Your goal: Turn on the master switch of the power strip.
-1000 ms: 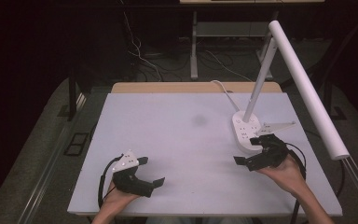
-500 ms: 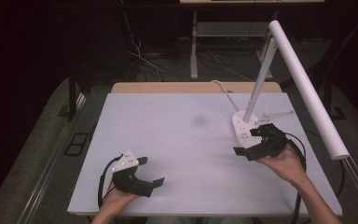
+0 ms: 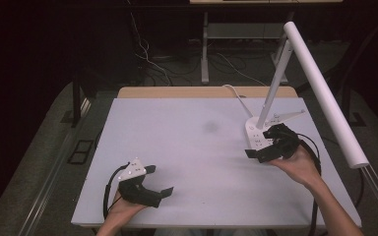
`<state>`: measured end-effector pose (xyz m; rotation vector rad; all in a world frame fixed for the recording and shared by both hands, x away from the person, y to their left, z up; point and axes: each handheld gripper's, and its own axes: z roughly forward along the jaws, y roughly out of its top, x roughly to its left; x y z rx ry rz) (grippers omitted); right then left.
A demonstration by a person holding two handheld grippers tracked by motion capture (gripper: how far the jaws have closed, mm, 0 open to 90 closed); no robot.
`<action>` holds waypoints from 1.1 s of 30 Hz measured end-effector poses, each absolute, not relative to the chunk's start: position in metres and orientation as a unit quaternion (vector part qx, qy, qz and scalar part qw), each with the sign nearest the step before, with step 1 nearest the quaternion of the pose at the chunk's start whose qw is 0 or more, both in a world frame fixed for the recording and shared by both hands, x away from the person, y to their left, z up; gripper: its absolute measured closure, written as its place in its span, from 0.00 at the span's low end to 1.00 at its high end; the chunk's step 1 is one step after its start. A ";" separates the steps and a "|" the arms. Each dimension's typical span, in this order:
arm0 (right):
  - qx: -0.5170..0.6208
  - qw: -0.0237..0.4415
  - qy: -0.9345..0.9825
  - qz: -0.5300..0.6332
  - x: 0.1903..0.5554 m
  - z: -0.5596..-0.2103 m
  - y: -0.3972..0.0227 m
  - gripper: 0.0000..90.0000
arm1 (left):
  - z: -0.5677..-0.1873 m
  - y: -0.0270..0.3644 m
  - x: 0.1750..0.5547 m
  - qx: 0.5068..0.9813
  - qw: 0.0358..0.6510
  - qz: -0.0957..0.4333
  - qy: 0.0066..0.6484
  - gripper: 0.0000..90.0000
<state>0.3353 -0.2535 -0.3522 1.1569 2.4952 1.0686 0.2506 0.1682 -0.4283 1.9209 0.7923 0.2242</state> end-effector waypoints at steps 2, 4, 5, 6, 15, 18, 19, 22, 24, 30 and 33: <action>0.390 0.096 0.843 0.357 0.338 -0.353 -0.253 0.00 | -0.428 0.169 0.251 0.795 0.502 0.093 0.328 0.00; 0.391 0.096 0.844 0.353 0.341 -0.353 -0.252 0.00 | -0.428 0.169 0.251 0.795 0.502 0.093 0.329 0.00; 0.392 0.097 0.844 0.353 0.343 -0.353 -0.251 0.00 | -0.428 0.169 0.251 0.795 0.501 0.092 0.328 0.00; 0.394 0.098 0.844 0.350 0.344 -0.354 -0.251 0.00 | -0.428 0.169 0.251 0.795 0.501 0.092 0.328 0.00; 0.396 0.102 0.849 0.335 0.357 -0.357 -0.246 0.00 | -0.429 0.169 0.251 0.796 0.500 0.092 0.328 0.00; 0.392 0.104 0.853 0.328 0.361 -0.357 -0.244 0.00 | -0.429 0.169 0.251 0.796 0.501 0.092 0.328 0.00; 0.390 0.106 0.855 0.325 0.363 -0.357 -0.243 0.00 | -0.429 0.169 0.251 0.796 0.501 0.092 0.328 0.00; 0.386 0.110 0.859 0.318 0.366 -0.357 -0.240 0.00 | -0.429 0.169 0.251 0.796 0.500 0.091 0.328 0.00; 0.384 0.113 0.861 0.315 0.369 -0.356 -0.239 0.00 | -0.429 0.169 0.251 0.796 0.500 0.091 0.327 0.00; 0.386 0.119 0.862 0.305 0.378 -0.356 -0.237 0.00 | -0.428 0.170 0.251 0.795 0.501 0.091 0.329 0.00; 0.391 0.126 0.861 0.299 0.381 -0.355 -0.236 0.00 | -0.428 0.171 0.251 0.796 0.500 0.091 0.329 0.00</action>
